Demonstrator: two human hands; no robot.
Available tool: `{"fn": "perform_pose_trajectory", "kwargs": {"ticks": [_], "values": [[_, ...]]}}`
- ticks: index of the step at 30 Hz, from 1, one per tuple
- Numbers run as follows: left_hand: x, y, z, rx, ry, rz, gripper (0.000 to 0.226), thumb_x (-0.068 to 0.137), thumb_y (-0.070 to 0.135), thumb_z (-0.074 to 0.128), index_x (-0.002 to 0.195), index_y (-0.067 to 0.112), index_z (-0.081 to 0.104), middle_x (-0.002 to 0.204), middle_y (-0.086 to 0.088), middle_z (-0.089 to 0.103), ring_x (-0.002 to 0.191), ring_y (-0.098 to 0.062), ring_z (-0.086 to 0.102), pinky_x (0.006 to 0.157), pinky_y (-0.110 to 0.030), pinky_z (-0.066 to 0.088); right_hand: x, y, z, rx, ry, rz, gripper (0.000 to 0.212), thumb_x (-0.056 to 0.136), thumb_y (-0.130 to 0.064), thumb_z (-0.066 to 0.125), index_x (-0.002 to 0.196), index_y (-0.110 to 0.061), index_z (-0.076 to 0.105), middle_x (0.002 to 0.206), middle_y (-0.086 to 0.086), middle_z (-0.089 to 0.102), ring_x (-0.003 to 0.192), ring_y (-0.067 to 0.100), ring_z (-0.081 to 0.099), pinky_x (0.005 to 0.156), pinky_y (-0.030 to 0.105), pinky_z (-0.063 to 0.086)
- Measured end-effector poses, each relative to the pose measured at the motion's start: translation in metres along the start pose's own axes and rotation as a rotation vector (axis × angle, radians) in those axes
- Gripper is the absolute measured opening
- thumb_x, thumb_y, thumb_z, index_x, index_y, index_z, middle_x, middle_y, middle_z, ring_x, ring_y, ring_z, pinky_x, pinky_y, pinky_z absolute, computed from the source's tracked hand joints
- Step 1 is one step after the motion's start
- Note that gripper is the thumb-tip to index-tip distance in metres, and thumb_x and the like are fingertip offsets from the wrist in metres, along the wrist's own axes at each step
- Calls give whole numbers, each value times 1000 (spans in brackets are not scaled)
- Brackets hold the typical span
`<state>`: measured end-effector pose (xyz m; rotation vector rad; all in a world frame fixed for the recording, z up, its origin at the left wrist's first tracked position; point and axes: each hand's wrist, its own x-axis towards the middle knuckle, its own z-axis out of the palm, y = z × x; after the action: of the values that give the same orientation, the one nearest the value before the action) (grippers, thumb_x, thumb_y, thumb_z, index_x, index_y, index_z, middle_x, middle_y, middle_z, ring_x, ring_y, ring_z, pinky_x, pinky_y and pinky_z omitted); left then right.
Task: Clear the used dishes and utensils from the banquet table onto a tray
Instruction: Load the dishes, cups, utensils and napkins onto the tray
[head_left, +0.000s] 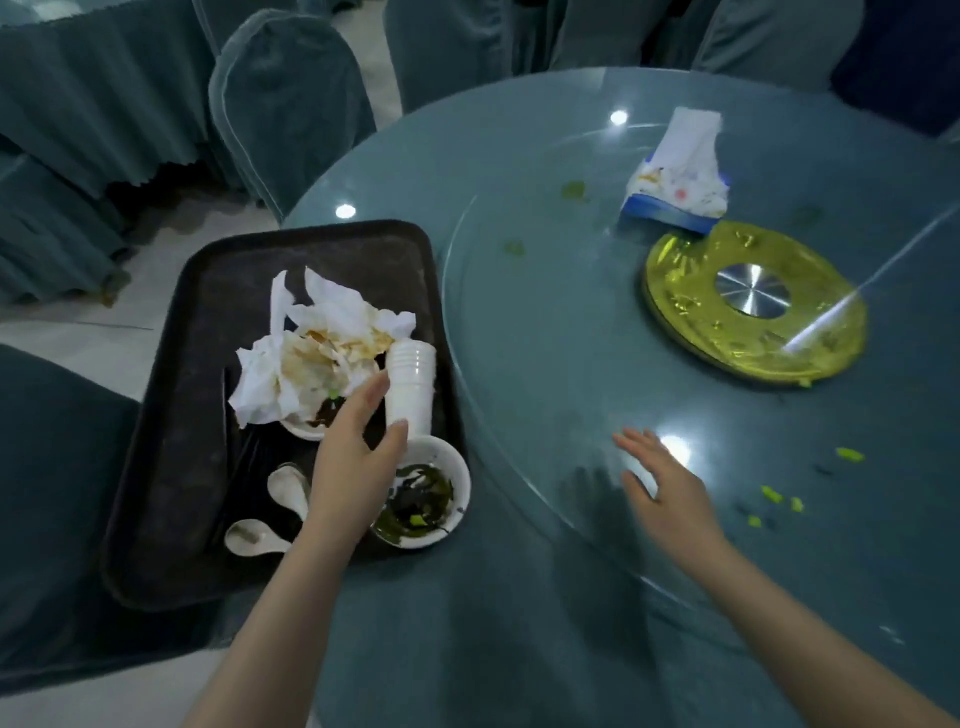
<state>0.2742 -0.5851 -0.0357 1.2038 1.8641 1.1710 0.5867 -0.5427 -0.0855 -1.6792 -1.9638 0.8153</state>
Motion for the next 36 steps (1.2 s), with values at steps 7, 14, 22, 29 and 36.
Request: {"fn": "perform_pose_trajectory", "kwargs": {"ticks": [7, 14, 22, 29, 36], "values": [[-30, 35, 87, -80, -177, 45, 50, 91, 9, 58, 135, 31, 46, 136, 15, 51, 129, 3, 42, 113, -31, 31, -73, 102, -69, -113, 123, 171, 38, 89, -2, 60, 126, -9, 61, 145, 5, 46, 141, 18, 29, 111, 25, 21], [-64, 45, 171, 176, -357, 30, 58, 87, 12, 65, 141, 16, 43, 141, 6, 48, 133, -10, 43, 110, -21, 27, -101, 171, -116, -183, 148, 355, 47, 93, -15, 59, 138, -9, 48, 153, 9, 32, 147, 22, 17, 117, 35, 17], [-72, 49, 235, 570, -577, -20, 104, 75, 43, 76, 153, 21, 11, 161, -6, 3, 148, -22, 3, 119, -44, 9, -23, 219, -162, -263, 77, 273, 55, 98, -26, 49, 147, -7, 32, 158, 13, 19, 148, 27, 10, 119, 37, 12], [-71, 35, 248, 1016, -729, 6, 131, 63, 66, 73, 148, 31, -20, 154, -10, -32, 144, -32, -22, 115, -55, 3, 59, 224, -146, -482, -66, 210, 72, 99, -49, 30, 153, -11, 1, 162, 7, -3, 148, 23, -4, 118, 44, 3], [-61, 36, 243, 1136, -737, 63, 132, 64, 64, 74, 148, 29, -21, 155, -13, -29, 145, -35, -17, 115, -53, 10, 93, 207, -128, -407, -65, 74, 64, 100, -46, 31, 153, -14, 14, 161, 5, 7, 149, 24, 1, 118, 44, 2]]}}
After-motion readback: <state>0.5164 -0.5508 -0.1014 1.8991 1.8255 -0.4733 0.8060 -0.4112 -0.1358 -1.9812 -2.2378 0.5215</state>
